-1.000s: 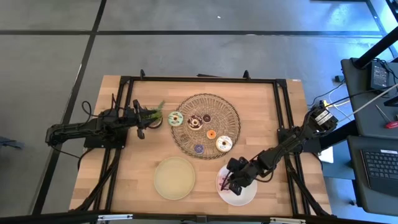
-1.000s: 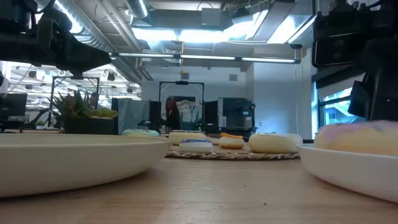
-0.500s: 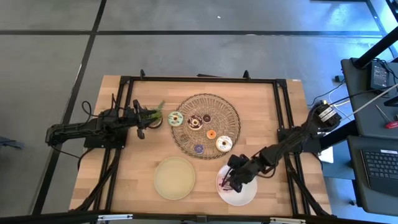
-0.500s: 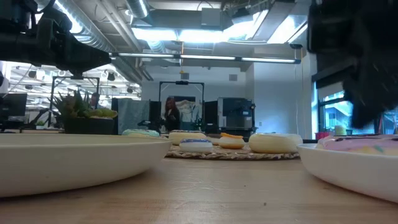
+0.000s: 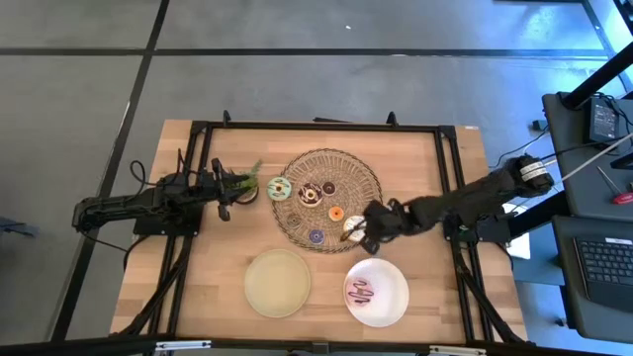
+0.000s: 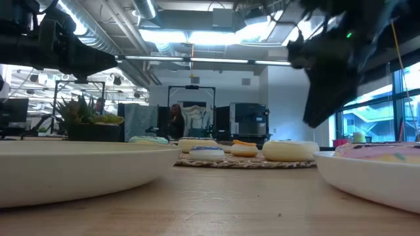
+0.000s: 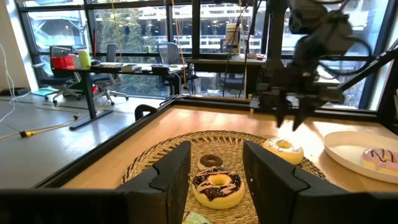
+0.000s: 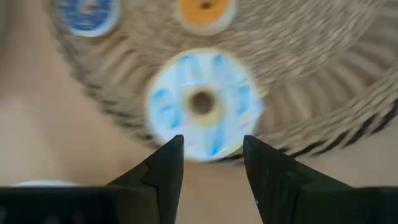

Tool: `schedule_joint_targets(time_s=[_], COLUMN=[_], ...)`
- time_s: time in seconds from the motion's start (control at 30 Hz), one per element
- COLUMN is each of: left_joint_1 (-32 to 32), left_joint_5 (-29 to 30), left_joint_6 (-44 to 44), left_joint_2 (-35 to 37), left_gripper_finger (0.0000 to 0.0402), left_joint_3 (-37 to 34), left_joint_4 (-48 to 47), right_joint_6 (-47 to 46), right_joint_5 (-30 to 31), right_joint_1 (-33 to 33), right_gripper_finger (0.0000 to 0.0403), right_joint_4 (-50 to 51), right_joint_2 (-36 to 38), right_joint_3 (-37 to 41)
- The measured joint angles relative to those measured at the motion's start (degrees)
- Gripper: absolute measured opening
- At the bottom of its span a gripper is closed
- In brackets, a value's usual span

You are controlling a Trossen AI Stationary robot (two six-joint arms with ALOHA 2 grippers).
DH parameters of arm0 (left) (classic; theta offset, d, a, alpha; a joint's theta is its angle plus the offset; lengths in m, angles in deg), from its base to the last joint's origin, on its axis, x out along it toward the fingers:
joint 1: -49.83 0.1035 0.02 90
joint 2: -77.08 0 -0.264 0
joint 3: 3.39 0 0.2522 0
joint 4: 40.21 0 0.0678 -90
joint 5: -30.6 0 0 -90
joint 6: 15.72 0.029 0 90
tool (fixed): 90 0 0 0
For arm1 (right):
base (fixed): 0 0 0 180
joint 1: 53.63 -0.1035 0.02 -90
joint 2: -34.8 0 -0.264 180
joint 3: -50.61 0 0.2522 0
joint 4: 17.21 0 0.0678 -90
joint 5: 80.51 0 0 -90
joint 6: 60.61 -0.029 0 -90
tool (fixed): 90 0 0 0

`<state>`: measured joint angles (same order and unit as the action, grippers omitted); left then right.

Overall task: Pick & Place donuts
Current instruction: Put the big white donut on the white plate

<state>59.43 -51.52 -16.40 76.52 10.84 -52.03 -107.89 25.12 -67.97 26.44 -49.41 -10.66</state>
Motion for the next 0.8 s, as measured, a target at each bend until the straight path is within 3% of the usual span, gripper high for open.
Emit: schedule_joint_targets(time_s=[0.13, 0.3, 0.5, 0.8], left_joint_1=[0.0, 0.0, 0.0, 0.0], left_joint_5=[0.0, 0.0, 0.0, 0.0], left_joint_6=[0.0, 0.0, 0.0, 0.0], left_joint_2=[0.0, 0.0, 0.0, 0.0], left_gripper_finger=[0.0143, 0.0143, 0.0143, 0.0143], left_joint_3=[0.0, 0.0, 0.0, 0.0], left_joint_4=[0.0, 0.0, 0.0, 0.0], right_joint_6=[5.6, 4.1, 4.1, 4.2], right_joint_5=[-0.2, -0.9, -4.8, -4.6], right_joint_1=[3.7, 5.8, 6.0, 5.9], right_gripper_finger=[0.0166, 0.0166, 0.0166, 0.0166], right_joint_4=[-0.8, -0.9, -2.8, -4.7], right_joint_2=[-1.4, -2.9, -6.3, -10.2], right_joint_3=[0.0, 0.0, 0.0, -0.2])
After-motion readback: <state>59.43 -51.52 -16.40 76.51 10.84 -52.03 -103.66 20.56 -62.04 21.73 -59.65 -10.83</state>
